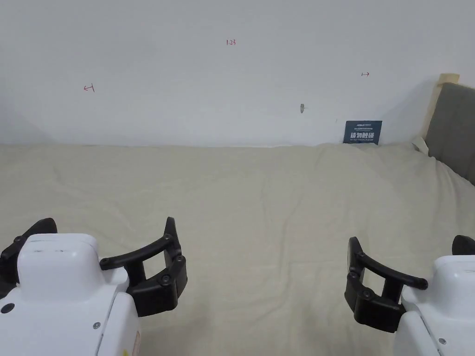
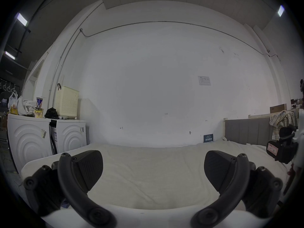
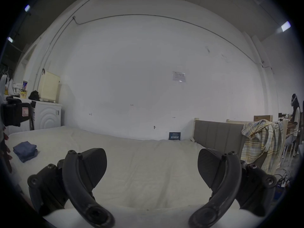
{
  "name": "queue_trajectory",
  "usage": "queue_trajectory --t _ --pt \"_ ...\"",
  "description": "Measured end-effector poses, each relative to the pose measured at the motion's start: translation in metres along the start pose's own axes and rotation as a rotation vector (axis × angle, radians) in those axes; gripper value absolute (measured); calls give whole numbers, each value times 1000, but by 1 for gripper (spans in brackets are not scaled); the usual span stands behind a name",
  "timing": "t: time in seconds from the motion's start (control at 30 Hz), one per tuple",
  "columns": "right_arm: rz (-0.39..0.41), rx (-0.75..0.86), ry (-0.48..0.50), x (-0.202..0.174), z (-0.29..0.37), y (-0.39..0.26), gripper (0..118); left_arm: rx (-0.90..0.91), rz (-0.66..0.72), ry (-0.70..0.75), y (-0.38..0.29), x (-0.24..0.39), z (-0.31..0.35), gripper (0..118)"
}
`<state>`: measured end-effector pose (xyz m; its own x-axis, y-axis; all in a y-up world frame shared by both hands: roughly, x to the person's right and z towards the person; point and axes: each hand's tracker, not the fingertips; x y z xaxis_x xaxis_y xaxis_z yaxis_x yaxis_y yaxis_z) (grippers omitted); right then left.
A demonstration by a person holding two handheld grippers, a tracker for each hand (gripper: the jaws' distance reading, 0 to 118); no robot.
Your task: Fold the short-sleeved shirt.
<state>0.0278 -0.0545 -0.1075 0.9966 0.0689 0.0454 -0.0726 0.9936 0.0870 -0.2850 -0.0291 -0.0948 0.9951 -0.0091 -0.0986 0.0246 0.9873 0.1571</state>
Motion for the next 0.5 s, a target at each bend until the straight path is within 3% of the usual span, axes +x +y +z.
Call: queue_trajectory --t 0.13,0.33,0.5 --pt "-21 -17 114 4 1 1 112 7 -16 17 0 -1 0 118" --pt "-21 -17 102 3 2 8 112 -21 -42 10 1 1 -2 118" --pt "32 -4 91 -1 1 9 112 -52 -3 -26 1 -2 -5 118"
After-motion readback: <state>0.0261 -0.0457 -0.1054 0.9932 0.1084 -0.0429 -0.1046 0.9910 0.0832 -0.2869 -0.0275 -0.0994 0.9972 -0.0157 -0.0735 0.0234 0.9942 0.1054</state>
